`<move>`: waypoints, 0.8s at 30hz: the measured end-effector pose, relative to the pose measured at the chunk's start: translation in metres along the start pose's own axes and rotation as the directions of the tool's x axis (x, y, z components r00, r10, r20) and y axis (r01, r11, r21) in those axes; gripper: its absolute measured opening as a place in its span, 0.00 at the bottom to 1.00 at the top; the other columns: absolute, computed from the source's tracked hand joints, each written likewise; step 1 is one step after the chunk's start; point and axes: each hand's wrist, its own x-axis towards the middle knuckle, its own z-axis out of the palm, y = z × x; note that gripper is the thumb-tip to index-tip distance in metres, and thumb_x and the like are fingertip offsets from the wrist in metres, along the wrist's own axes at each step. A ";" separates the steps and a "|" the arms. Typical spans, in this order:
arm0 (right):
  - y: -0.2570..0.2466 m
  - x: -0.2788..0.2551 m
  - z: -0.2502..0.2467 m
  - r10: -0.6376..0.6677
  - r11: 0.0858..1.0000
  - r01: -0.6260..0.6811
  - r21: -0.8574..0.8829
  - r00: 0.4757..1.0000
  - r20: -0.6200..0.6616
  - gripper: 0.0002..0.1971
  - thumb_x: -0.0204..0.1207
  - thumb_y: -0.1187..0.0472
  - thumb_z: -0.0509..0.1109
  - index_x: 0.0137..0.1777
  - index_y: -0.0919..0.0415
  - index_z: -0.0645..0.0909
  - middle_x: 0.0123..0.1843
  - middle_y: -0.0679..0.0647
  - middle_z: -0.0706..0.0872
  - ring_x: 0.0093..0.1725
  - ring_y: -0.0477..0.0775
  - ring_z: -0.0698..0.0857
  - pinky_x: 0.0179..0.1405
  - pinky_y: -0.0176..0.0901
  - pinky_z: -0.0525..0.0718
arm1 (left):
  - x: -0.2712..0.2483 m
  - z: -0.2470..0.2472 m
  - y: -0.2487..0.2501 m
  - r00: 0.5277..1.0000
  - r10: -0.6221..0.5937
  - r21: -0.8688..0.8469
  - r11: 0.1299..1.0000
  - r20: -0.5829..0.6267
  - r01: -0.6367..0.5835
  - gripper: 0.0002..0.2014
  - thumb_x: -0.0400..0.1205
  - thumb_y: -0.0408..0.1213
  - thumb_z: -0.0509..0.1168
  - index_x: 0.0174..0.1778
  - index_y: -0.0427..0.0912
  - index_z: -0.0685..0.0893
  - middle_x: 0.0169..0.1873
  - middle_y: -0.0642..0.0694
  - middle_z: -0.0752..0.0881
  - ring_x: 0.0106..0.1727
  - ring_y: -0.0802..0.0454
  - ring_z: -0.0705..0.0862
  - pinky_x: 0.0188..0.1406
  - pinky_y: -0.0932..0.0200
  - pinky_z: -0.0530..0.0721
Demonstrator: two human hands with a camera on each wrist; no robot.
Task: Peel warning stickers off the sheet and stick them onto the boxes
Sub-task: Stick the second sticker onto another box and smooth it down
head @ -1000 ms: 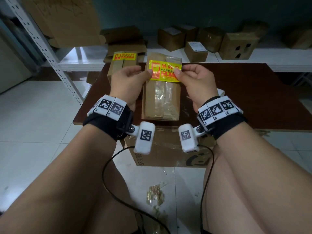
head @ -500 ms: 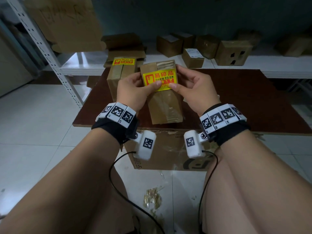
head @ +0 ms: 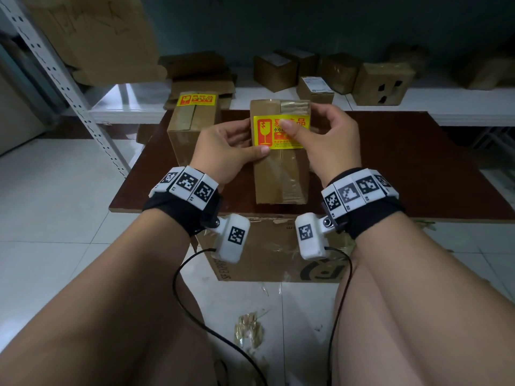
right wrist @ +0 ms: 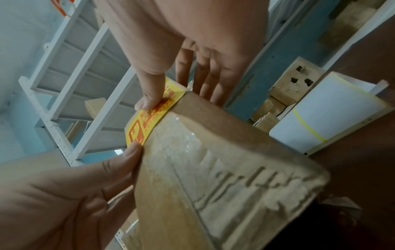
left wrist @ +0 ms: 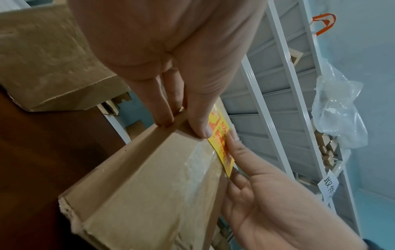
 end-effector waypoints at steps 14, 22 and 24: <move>-0.001 0.009 -0.001 0.173 0.943 -0.171 0.284 0.985 0.018 0.16 0.84 0.57 0.79 0.71 0.57 0.91 0.61 0.47 0.96 0.59 0.38 0.93 0.68 0.48 0.92 | 0.006 -0.001 0.003 0.997 -0.069 -0.016 0.998 -0.021 0.069 0.18 0.87 0.28 0.73 0.74 0.44 0.88 0.54 0.53 0.96 0.57 0.60 0.95 0.56 0.63 0.92; 0.002 0.004 0.008 0.064 0.969 -0.077 0.237 0.996 0.064 0.15 0.87 0.56 0.76 0.71 0.56 0.90 0.63 0.52 0.96 0.63 0.49 0.94 0.67 0.52 0.92 | 0.004 0.001 0.003 0.967 0.039 0.147 0.989 -0.251 -0.002 0.29 0.69 0.71 0.79 0.46 0.48 0.87 0.48 0.46 0.95 0.52 0.45 0.95 0.55 0.33 0.94; 0.004 0.004 0.009 0.030 0.978 -0.042 0.203 0.998 0.060 0.15 0.88 0.53 0.74 0.72 0.55 0.90 0.64 0.51 0.95 0.65 0.49 0.93 0.71 0.55 0.91 | 0.004 0.000 0.002 0.967 0.045 0.158 0.987 -0.250 -0.005 0.26 0.69 0.72 0.78 0.43 0.52 0.88 0.46 0.47 0.95 0.51 0.45 0.95 0.55 0.32 0.94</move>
